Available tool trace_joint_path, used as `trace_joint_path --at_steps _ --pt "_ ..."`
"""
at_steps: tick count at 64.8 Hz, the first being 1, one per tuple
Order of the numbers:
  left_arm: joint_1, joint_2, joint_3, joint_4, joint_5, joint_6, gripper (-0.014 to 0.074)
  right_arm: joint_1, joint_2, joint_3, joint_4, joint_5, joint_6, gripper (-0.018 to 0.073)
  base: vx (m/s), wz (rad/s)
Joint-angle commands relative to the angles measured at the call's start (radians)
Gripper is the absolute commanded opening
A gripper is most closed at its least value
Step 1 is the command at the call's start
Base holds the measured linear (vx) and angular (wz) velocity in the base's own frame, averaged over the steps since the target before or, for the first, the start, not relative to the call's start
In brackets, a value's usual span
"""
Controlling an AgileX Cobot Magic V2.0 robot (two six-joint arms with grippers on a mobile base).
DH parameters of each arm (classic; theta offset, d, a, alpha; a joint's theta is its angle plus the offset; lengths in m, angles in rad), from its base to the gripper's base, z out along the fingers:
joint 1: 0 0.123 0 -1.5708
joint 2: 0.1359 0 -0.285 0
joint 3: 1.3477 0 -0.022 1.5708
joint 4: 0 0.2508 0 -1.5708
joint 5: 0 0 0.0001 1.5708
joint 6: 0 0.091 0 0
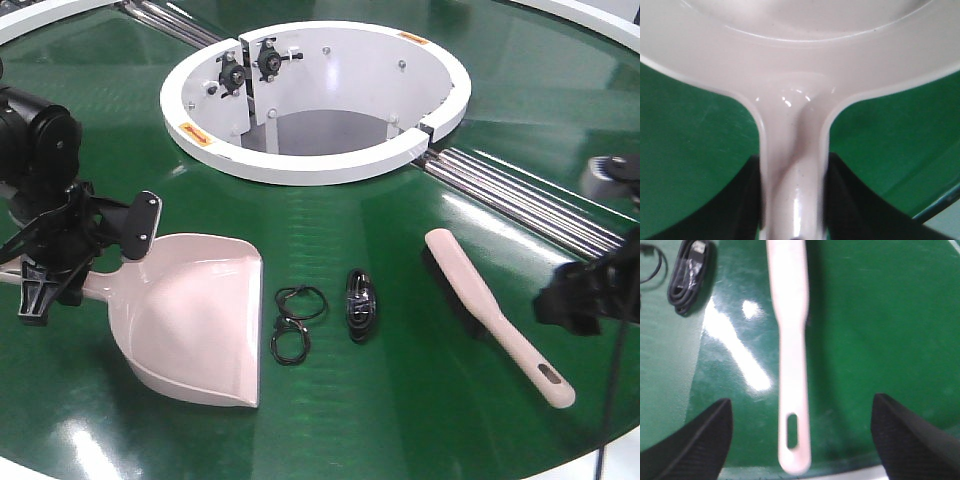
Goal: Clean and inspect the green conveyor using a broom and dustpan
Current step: 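Reach the right gripper to the pink brush handle and grasp it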
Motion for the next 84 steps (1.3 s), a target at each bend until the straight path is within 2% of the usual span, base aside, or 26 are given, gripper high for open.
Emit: trace_joint_path --at_steps 1,17,40,52,57,63,67,76,84 --pt "-0.008 -0.04 -0.028 0.009 0.046 0.016 -0.0006 0.042 0.066 -0.083 -0.035 -0.01 0.029 0.0571 0.0 0.0" --pt "-0.008 -0.04 -0.028 0.009 0.046 0.016 -0.0006 0.104 0.258 -0.186 -0.054 0.069 0.029 0.0571 0.0 0.0" --pt "-0.008 -0.04 -0.028 0.009 0.046 0.016 -0.0006 0.105 0.454 -0.195 -0.106 0.053 0.055 0.0568 0.0 0.0" --pt "-0.008 -0.04 -0.028 0.009 0.046 0.016 -0.0006 0.105 0.522 -0.195 -0.111 0.049 0.054 0.0518 0.0 0.0" --pt "-0.008 -0.04 -0.028 0.009 0.046 0.016 -0.0006 0.105 0.544 -0.195 -0.133 0.038 0.067 0.0462 0.0 0.0" --pt "-0.008 -0.04 -0.028 0.009 0.046 0.016 -0.0006 0.105 0.546 -0.2 -0.138 0.023 0.086 0.0349 0.0 0.0" --pt "-0.008 -0.04 -0.028 0.009 0.046 0.016 -0.0006 0.105 0.546 -0.213 -0.133 0.032 0.085 0.026 0.0 0.0" --pt "-0.008 -0.04 -0.028 0.009 0.046 0.016 -0.0006 0.105 0.546 -0.274 -0.133 0.094 0.072 -0.0005 0.0 0.0" --pt "-0.008 -0.04 -0.028 0.009 0.046 0.016 -0.0006 0.12 0.546 -0.323 -0.122 0.153 0.084 -0.0009 0.0 0.0"
